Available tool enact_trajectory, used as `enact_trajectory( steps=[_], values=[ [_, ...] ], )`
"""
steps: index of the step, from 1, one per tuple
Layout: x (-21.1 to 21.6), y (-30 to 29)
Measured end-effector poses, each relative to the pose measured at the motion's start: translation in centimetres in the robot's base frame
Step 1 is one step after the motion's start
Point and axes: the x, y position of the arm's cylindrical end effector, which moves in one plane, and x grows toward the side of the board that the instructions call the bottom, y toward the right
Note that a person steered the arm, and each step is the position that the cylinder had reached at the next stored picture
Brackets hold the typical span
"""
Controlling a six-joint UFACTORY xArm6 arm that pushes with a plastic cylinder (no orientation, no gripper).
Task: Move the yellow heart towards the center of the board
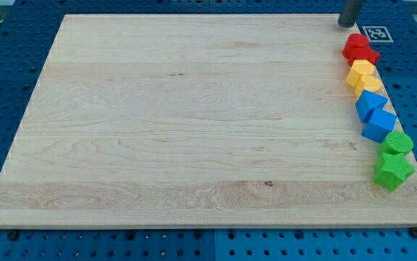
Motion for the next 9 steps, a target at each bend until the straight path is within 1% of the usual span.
enact_trajectory(
  steps=[1,2,3,5,6,7,9],
  values=[
    [1.2,3.5],
    [4.7,6.0],
    [5.8,6.1],
    [10.2,6.0],
    [10.7,6.1],
    [12.9,6.0],
    [18.9,6.0]
  ],
)
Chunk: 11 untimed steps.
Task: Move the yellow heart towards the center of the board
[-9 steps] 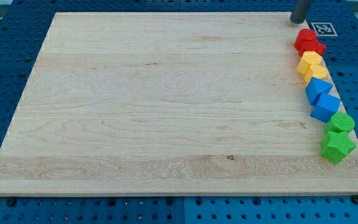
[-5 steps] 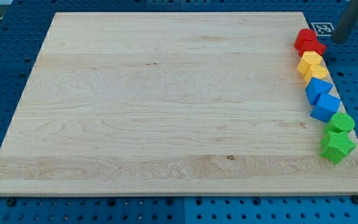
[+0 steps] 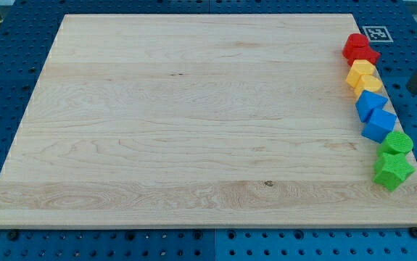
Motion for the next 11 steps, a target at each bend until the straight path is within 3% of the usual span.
enact_trajectory(
  steps=[1,3,7,11],
  values=[
    [1.1,-2.3],
    [-0.7,-10.3],
    [-3.8,-18.1],
    [-3.1,-18.8]
  ],
)
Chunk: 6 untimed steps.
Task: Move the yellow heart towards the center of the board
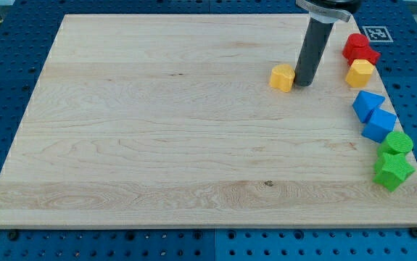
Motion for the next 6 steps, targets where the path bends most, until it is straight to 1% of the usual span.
enact_trajectory(
  steps=[1,4,6],
  values=[
    [0.0,0.0],
    [0.4,-3.3],
    [0.4,-3.1]
  ],
)
